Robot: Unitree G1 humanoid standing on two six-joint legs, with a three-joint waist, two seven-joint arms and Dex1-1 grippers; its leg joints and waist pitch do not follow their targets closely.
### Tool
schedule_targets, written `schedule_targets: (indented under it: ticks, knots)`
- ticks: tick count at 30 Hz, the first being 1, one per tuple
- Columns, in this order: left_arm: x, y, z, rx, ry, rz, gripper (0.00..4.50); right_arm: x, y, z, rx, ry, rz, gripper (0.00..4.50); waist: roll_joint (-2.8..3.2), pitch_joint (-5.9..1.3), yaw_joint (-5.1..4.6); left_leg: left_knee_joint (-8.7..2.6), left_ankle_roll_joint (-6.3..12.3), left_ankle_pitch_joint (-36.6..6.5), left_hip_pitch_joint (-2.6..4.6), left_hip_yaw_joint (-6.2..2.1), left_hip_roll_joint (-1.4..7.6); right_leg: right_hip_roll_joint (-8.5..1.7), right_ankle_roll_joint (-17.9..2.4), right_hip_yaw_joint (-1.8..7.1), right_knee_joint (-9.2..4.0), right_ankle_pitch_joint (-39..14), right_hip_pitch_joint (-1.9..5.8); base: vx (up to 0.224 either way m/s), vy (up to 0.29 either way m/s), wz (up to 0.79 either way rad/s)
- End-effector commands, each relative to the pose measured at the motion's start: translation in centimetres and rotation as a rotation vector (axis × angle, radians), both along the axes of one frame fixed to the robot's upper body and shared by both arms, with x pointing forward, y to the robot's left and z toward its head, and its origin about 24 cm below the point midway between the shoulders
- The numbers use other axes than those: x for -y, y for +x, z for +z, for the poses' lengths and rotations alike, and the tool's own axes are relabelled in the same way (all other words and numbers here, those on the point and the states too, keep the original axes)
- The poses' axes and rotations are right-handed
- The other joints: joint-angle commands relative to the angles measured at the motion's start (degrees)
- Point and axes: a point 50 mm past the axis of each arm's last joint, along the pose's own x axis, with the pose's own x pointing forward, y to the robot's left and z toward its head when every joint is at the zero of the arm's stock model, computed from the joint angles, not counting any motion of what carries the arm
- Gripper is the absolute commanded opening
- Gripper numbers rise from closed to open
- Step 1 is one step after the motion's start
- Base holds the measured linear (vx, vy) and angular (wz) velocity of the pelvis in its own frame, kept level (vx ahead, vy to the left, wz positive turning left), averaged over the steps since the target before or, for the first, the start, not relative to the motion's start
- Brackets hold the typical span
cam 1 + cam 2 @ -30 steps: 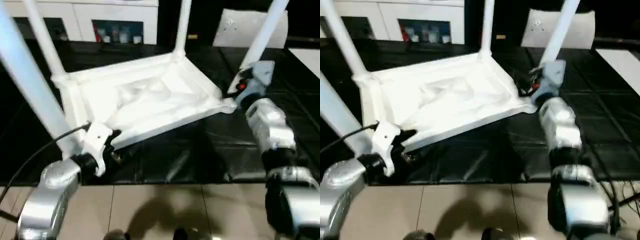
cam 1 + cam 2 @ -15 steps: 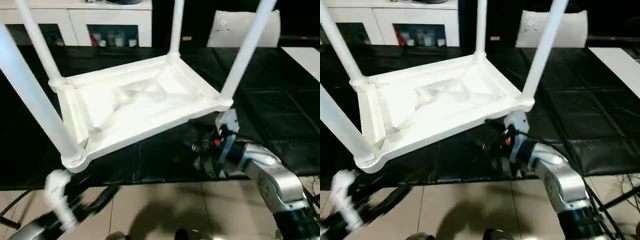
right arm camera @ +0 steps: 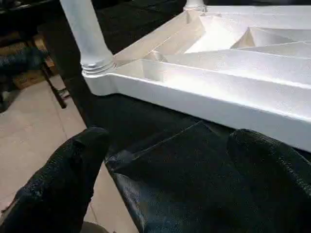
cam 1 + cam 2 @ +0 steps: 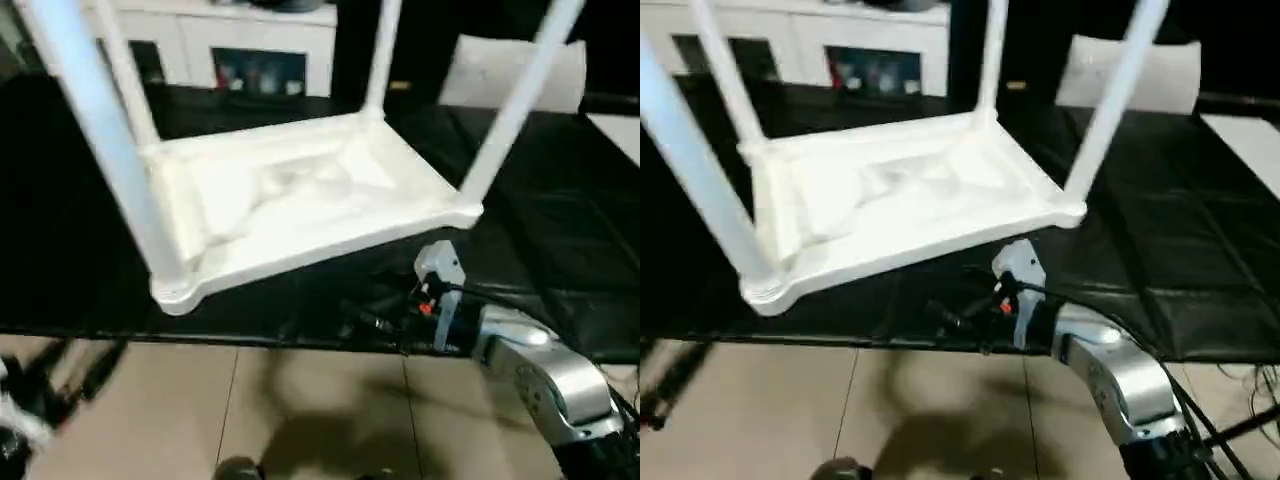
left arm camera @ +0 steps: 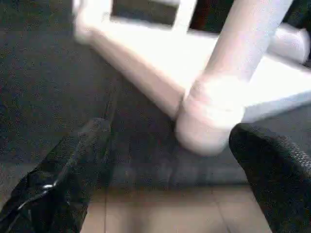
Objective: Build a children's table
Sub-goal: Rotate leg to tighten, then rotate table base
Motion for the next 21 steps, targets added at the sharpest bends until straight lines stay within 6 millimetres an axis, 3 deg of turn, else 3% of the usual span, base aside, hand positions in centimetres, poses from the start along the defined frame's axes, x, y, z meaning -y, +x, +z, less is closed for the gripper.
schedule_targets:
  ticks: [1, 3, 4, 7, 8, 9, 10, 14, 17, 19, 21]
  knots:
    - [1.4, 1.5, 1.8, 0.056, 0.008, -0.056, 4.45, 0.5, 0.1, 0.0, 0.005, -0.029, -0.028, 4.50, 1.12, -1.82, -0.66, -5.61, -1.08, -25.8, 0.80, -0.99, 2.66, -5.13, -5.5, 3.21, -7.31, -31.8, 0.21, 0.000, 0.000, 0.00]
    - [2.3, 2.9, 3.4, 0.118, 0.014, -0.074, 4.45, 0.6, 0.2, -0.1, 0.007, -0.040, -0.041, 4.50, 1.25, -2.06, -0.84, -5.71, -1.35, -25.3, 0.60, -1.22, 2.60, -5.33, -3.6, 3.06, -7.67, -34.1, 0.48, 0.000, 0.000, 0.00]
    - [2.6, 3.2, 3.8, 0.132, 0.016, -0.080, 4.45, 0.6, 0.2, -0.1, 0.007, -0.041, -0.043, 4.50, 1.18, -2.58, -0.96, -6.05, -1.28, -22.8, -0.04, -1.34, 2.76, -5.11, -3.8, 3.06, -7.08, -30.1, 1.12, 0.000, 0.000, 0.00]
    - [3.1, 3.9, 4.5, 0.149, 0.024, -0.093, 4.45, 0.5, 0.1, -0.2, 0.005, -0.043, -0.045, 4.50, 0.96, -2.80, -1.50, -6.28, -0.80, -19.7, -0.66, -1.07, 2.72, -4.68, -5.1, 3.06, -6.41, -23.1, 1.42, 0.000, 0.000, 0.00]
    - [3.1, 4.1, 4.6, 0.150, 0.027, -0.093, 4.45, 0.5, 0.1, -0.2, 0.005, -0.043, -0.045, 4.50, 0.98, -2.89, -1.60, -6.14, -0.81, -19.7, -0.52, -0.97, 2.66, -4.71, -5.2, 3.11, -6.48, -22.8, 1.32, 0.000, 0.000, 0.00]
    - [3.4, 4.5, 4.8, 0.153, 0.034, -0.103, 4.45, 0.4, 0.0, -0.3, 0.003, -0.044, -0.046, 4.50, 0.42, -3.11, -2.07, -5.94, -0.63, -19.1, -0.45, -0.80, 2.58, -4.70, -5.7, 3.31, -6.43, -21.8, 1.27, 0.000, 0.000, 0.00]
    - [3.6, 4.9, 4.9, 0.153, 0.037, -0.115, 4.45, 0.3, 0.0, -0.4, 0.002, -0.050, -0.045, 4.50, 0.67, -3.32, -2.13, -5.75, -0.27, -17.6, -0.37, -0.66, 2.55, -4.71, -6.4, 3.48, -6.22, -20.0, 1.20, 0.000, 0.000, 0.00]
    - [5.2, 5.8, 5.5, 0.150, 0.015, -0.203, 4.45, 0.1, 0.0, -1.1, -0.011, -0.084, -0.063, 4.50, 0.59, -3.73, -2.24, -5.36, 0.25, -14.7, -0.40, -0.25, 2.60, -4.57, -8.2, 3.67, -5.73, -16.0, 1.14, 0.027, -0.009, 0.00]
    - [6.7, 5.9, 5.6, 0.130, -0.016, -0.291, 4.45, 0.3, 0.5, -1.5, -0.011, -0.110, -0.120, 4.50, 0.56, -4.50, -2.17, -4.74, 0.58, -8.5, -0.58, 0.20, 2.69, -4.52, -10.7, 3.76, -4.59, -7.4, 1.35, 0.068, -0.025, 0.00]
    - [7.9, 6.0, 5.8, 0.113, -0.043, -0.364, 4.45, 0.4, 1.2, -1.9, -0.003, -0.132, -0.199, 4.50, 0.30, -5.52, -2.00, -3.80, 2.26, 1.8, -0.92, 0.54, 2.34, -3.96, -12.9, 3.64, -3.04, 6.9, 1.61, 0.067, -0.010, 0.01]
    - [9.4, 5.9, 5.9, 0.085, -0.082, -0.459, 4.45, 0.6, 2.0, -2.4, -0.002, -0.163, -0.304, 4.50, 0.17, -5.45, -1.93, -3.67, 3.55, 3.3, -1.02, 0.82, 2.09, -3.58, -14.2, 3.50, -2.89, 10.5, 1.41, 0.062, -0.002, 0.01]
